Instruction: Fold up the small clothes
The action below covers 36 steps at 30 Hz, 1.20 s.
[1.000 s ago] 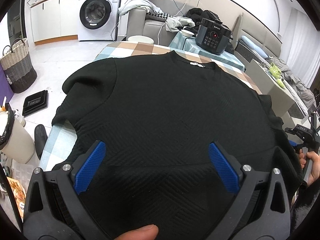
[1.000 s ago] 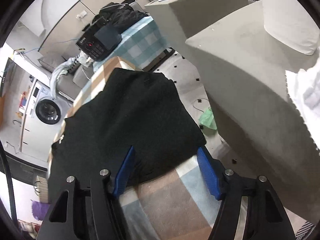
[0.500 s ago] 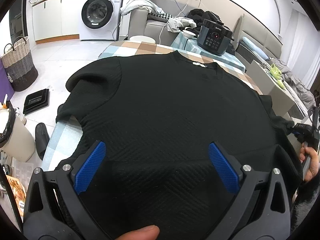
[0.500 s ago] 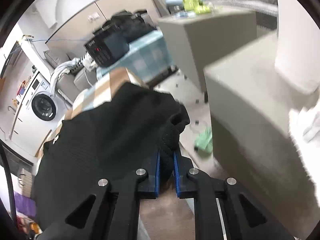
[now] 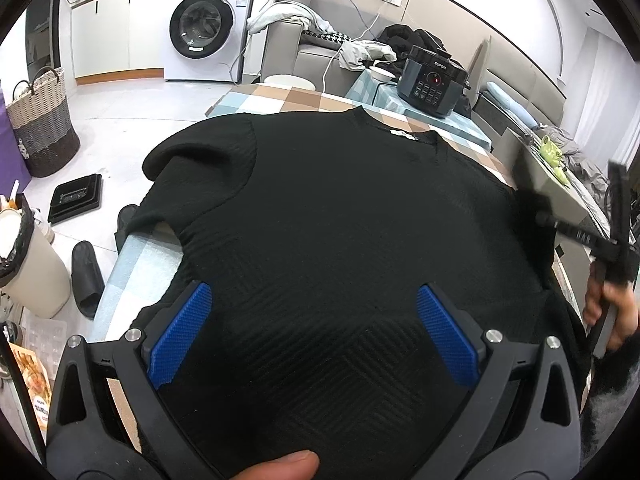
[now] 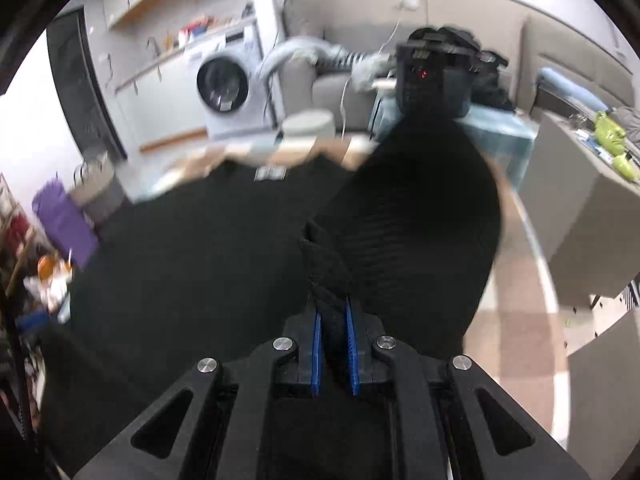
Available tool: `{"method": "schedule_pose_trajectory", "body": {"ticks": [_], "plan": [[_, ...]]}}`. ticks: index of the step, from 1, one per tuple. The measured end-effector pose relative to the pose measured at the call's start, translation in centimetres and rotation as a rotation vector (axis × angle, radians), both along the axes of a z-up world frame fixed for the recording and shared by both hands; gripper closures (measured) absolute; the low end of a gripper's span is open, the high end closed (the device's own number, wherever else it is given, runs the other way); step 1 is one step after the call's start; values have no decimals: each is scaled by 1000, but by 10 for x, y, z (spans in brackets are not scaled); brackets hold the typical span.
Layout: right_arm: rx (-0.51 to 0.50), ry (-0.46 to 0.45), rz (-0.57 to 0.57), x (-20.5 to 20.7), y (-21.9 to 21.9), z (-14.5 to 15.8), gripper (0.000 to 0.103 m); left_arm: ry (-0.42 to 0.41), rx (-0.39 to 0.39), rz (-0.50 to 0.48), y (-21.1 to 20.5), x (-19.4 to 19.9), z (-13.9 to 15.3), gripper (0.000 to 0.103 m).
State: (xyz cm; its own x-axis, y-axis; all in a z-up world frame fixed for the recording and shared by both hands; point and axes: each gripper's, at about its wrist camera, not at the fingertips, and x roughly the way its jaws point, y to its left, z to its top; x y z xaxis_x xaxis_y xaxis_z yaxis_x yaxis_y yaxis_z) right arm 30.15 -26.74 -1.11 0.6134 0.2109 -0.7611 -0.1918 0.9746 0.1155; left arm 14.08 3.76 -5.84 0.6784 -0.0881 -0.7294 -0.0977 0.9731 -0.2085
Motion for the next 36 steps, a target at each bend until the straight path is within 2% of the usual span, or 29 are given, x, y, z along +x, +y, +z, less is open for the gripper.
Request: {"method": "schedule_pose_trajectory", "body": {"ticks": [3,6,9,11,13,14,16,19,20,21,23,27,29,32,36], "plan": [[5,51,-15,-1,-3,-11,92,2,2,11,3,-3,0,1],[31,148,0,-1,-3,-25,91,-4,-2,34,7,-3,0,1],[36,160,0,0,3,-30,90,-2,-15,67,17,-4,-1,1],[97,178,-11,2,8,-30,90,-2,-19,96,25,-7,-1,1],[122,153,-43,0,3,-28,90,-8,-18,118,32,-11,-1,1],[110,133,-60,0,6,-25,90,-6,-11,132,35,-13,-2,1],[78,159,-64,1,11,-26,90,2,-7,148,41,-16,-3,1],[73,278,-31,3,18,-36,77,6,-14,177,49,-18,-7,1],[80,285,-26,-3,17,-35,74,8,-20,193,54,-19,-9,1],[86,277,-18,-8,16,-32,71,13,-34,215,60,-18,-12,1],[121,228,-27,-25,10,-16,58,14,-69,258,72,-16,-17,1],[182,133,-59,-59,-1,9,50,9,-128,350,97,-7,-26,2],[202,91,-77,-77,-9,20,40,5,-169,409,116,-3,-32,11],[229,55,-106,-99,-22,30,40,-11,-257,523,146,-1,-41,15],[256,52,-165,-123,-42,30,39,-54,-452,658,185,-8,-60,19]]}}
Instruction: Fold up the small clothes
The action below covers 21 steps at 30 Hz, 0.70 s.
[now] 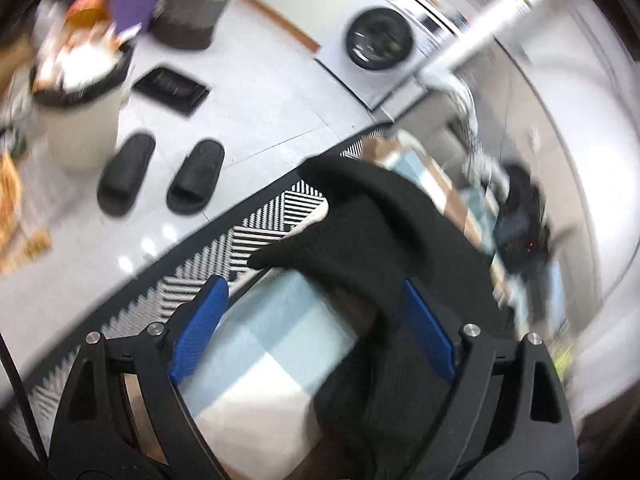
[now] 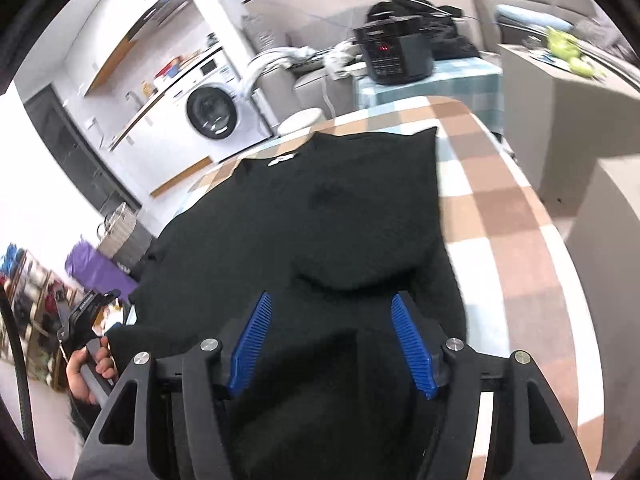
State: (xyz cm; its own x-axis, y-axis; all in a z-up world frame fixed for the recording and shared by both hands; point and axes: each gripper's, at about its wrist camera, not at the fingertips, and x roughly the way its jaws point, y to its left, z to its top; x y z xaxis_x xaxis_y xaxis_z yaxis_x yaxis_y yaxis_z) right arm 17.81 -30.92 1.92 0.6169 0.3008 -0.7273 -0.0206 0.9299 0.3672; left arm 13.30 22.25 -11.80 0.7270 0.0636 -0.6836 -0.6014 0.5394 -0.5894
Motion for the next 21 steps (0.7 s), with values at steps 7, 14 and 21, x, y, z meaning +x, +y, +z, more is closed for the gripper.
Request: {"method": "schedule_pose_trajectory", "body": {"ticks": [7,14,21], "plan": [[21,8,-4,-1,-7,-7,39,54,-141,5,29,24,-31,27],[11,23,-12,6,-6,-13,39,27,-320,-2,47,48,-68,28],[12,31,-23,11,-4,-15,39,-62,-412,15,54,55,-87,63]]}}
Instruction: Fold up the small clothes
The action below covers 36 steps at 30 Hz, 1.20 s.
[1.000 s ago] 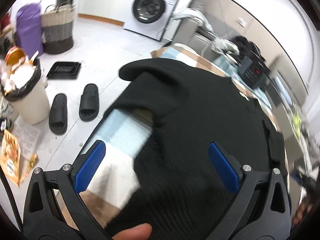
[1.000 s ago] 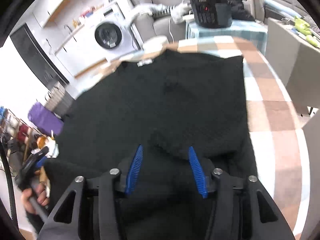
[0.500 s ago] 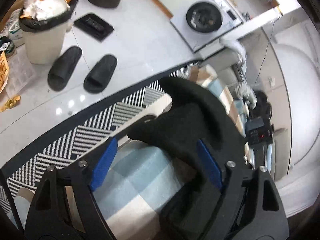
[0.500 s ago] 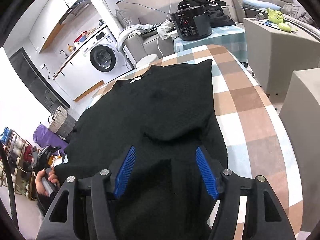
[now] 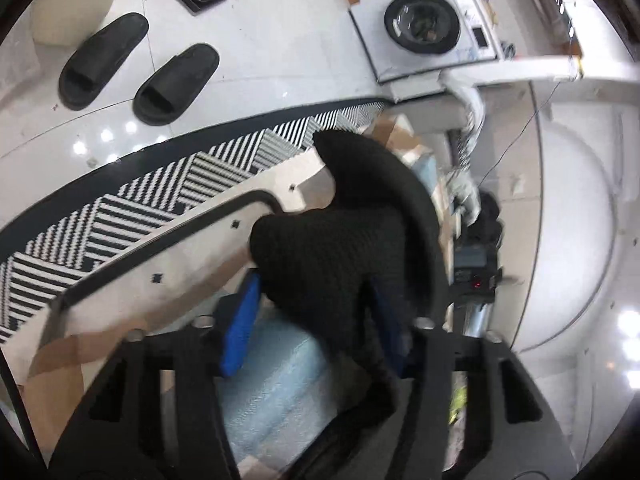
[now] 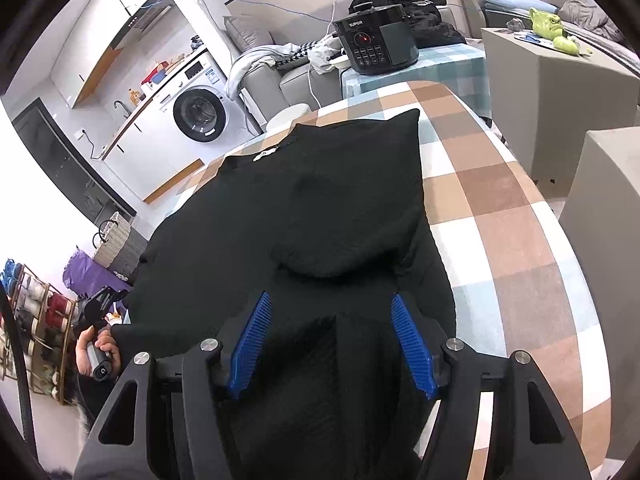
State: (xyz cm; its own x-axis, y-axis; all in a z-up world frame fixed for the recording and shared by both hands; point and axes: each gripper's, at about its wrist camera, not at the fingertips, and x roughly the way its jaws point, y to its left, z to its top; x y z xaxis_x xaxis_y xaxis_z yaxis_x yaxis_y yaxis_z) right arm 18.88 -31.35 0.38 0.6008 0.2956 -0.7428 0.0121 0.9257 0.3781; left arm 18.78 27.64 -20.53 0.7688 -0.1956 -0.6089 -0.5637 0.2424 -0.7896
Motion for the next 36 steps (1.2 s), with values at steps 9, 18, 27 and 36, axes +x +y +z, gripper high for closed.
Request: {"method": "schedule_pose_trajectory", "body": {"ticks": [9,18,27,36], "plan": [[-1,1,-6,-14,2,0,39,-81,486,-28,-58,6,100,96],[4,29,-48,-30,-9,-4,39,-141,972,-643,-263,72,160,95],[15,33,-58,-38,-11,-4,39,-97,757,-611,-238,54,126,47],[24,57,-72,-40,-17,-9,39,-73,677,-510,-191,82,110,47]]}}
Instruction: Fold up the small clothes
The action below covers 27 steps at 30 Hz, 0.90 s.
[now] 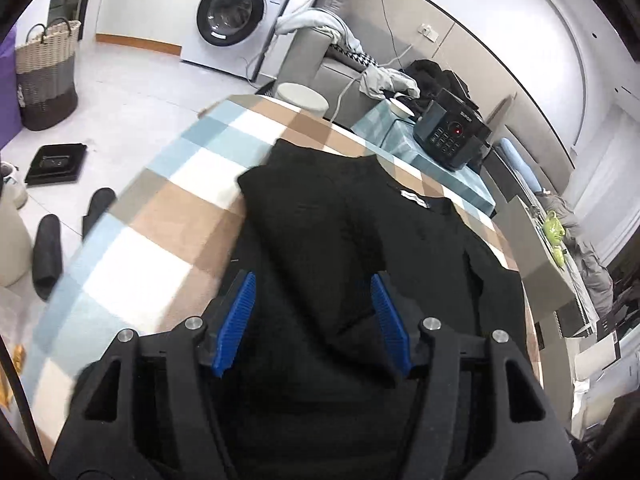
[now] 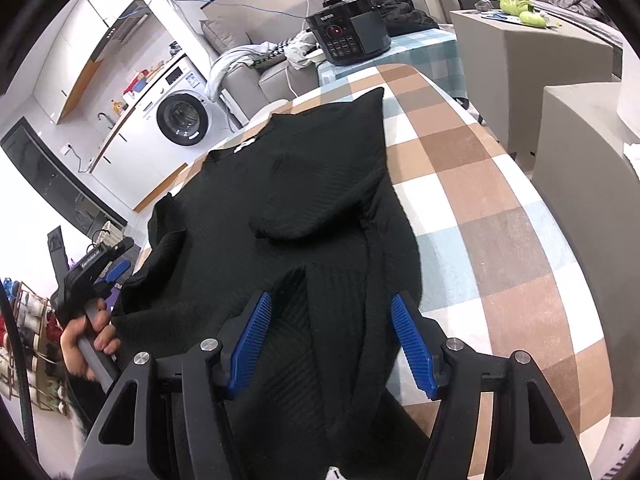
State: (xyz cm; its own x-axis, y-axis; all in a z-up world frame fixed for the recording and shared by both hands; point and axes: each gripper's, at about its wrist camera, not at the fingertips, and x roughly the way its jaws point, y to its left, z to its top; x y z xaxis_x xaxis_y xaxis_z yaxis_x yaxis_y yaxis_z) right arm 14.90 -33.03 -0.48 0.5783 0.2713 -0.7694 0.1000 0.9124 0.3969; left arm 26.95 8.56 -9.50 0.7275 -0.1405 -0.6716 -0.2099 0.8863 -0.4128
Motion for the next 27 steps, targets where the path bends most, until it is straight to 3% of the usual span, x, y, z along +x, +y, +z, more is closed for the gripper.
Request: {"method": "schedule_pose_trajectory", "body": {"ticks": [3,5,7,9,10,11,13,17,21,25,27], "plan": [[-6,10,-6,0,-3,0,39,-11,32,-21,-28,17,-1,46],[-7,12,-6,1,-4,0,39,-7,80,-39,-50,25,1,39],[-6,15,-5,2,-7,-1,39,43,141,-53,-68,40,-10,40],[-5,18,-12,3,-9,-2,39,104,191,-73,-80,52,-24,86],[-4,21,-15,4,-10,-3,39,121,201,-86,-85,55,-29,103],[-4,23,-18,4,-12,-3,39,104,196,-89,-87,52,-31,103],[-10,24,-22,3,-15,-3,39,56,200,-104,-93,48,-25,103],[-10,25,-39,3,-19,-1,39,-66,115,-275,-117,29,4,103],[-3,26,-49,0,-18,-1,39,-91,79,-327,-115,8,15,98],[-4,23,-41,2,-10,0,39,-71,45,-201,-74,-13,18,54],[2,13,-30,3,-4,2,39,-59,38,-141,-56,-22,17,49]]}}
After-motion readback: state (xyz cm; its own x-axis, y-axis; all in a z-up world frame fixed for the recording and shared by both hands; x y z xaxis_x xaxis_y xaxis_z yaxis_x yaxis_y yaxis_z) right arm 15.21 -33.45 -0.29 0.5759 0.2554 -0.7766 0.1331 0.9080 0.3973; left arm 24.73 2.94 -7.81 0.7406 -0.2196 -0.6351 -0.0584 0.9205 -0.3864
